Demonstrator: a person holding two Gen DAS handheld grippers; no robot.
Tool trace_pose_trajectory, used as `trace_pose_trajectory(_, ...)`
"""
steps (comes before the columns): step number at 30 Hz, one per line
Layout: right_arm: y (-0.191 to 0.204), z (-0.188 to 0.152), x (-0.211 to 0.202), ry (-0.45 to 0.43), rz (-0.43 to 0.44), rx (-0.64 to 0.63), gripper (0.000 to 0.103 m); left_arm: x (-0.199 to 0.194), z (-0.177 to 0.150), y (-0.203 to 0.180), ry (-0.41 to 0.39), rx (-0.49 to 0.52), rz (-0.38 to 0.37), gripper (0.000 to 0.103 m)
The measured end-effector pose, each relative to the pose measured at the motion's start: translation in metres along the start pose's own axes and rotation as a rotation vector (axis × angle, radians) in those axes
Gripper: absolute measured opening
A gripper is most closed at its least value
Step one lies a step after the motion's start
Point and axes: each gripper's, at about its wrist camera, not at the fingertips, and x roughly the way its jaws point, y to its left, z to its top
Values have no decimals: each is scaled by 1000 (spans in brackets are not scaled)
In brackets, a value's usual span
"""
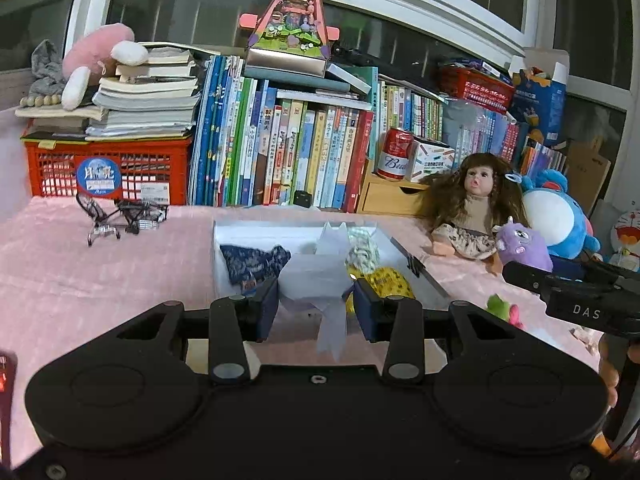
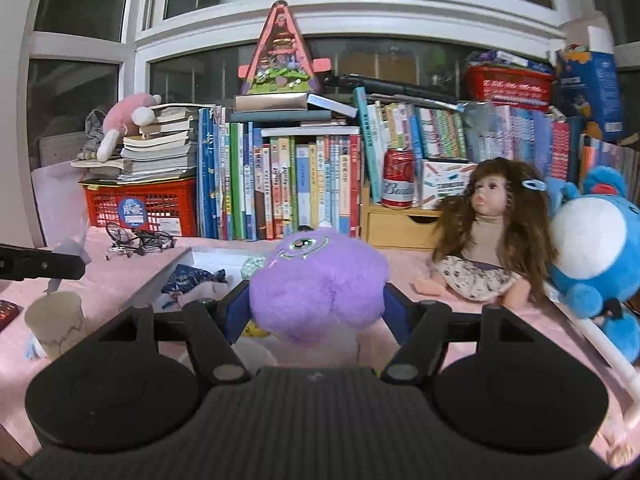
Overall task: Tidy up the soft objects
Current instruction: 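Carry the tissue and purple plush over the white tray with both tools, then lower the tissue and plush into the tray and open both tools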
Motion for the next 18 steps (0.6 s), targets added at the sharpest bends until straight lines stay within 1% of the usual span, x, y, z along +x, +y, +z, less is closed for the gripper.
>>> trace_pose_trajectory(4,-7,22,27,48,45,13,70,19,31,2,31,1,-8,39)
trace_pose_trajectory(8,-12,40,59,97,92,26,70,47,60,6,78,-6,-7,39)
trace_pose_trajectory(10,-13,45,76,136,100,23,70,65,71,7,113,-17,1,39)
trace_pose_trajectory(13,-16,50,104,204,131,42,70,99,84,14,178,-64,9,39)
trace_pose_trajectory(15,-18,53,123,251,170,58,70,123,89,18,224,-88,17,39)
trace_pose_trajectory(18,-17,53,146,309,188,61,70,165,93,20,299,-118,41,39)
